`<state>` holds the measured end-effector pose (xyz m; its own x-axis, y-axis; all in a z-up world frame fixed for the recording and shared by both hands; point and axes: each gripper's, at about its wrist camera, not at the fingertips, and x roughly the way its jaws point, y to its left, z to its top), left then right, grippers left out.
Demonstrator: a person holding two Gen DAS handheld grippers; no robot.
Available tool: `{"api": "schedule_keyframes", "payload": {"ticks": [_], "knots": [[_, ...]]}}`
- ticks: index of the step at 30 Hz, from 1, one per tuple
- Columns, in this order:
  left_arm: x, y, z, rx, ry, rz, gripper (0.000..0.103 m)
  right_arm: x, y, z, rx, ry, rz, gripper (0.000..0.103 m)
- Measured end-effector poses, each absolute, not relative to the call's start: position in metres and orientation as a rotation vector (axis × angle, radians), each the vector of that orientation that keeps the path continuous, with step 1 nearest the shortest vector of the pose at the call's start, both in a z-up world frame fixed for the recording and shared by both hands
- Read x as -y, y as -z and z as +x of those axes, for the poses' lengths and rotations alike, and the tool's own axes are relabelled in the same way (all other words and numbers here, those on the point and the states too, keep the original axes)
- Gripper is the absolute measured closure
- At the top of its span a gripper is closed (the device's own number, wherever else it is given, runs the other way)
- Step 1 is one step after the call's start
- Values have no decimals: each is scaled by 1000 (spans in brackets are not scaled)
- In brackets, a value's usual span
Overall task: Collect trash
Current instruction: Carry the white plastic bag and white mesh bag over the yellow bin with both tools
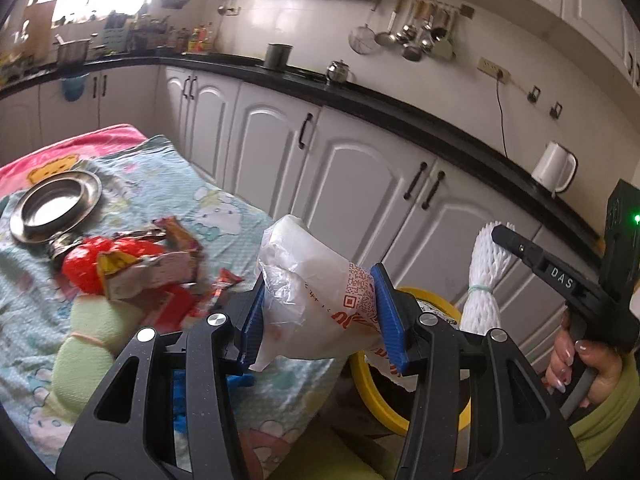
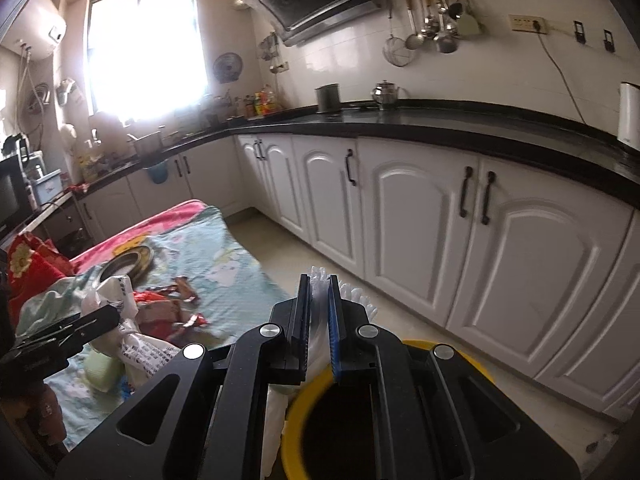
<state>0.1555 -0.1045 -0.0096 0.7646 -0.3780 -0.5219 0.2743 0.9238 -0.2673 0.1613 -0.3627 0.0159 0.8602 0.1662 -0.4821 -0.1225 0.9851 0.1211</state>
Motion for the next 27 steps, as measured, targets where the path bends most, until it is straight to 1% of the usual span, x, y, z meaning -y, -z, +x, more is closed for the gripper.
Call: {"api": "schedule_keyframes", "payload": {"ticks": [13, 20, 27], "knots": [[187, 33, 161, -624, 416, 10, 62, 417, 11, 160, -564, -50, 95, 95], [207, 50, 165, -662, 438, 41, 61, 432, 32, 158, -615, -41, 44, 95], [214, 66, 171, -712, 455, 22, 60, 441, 54, 164, -690, -53, 83, 93]]}}
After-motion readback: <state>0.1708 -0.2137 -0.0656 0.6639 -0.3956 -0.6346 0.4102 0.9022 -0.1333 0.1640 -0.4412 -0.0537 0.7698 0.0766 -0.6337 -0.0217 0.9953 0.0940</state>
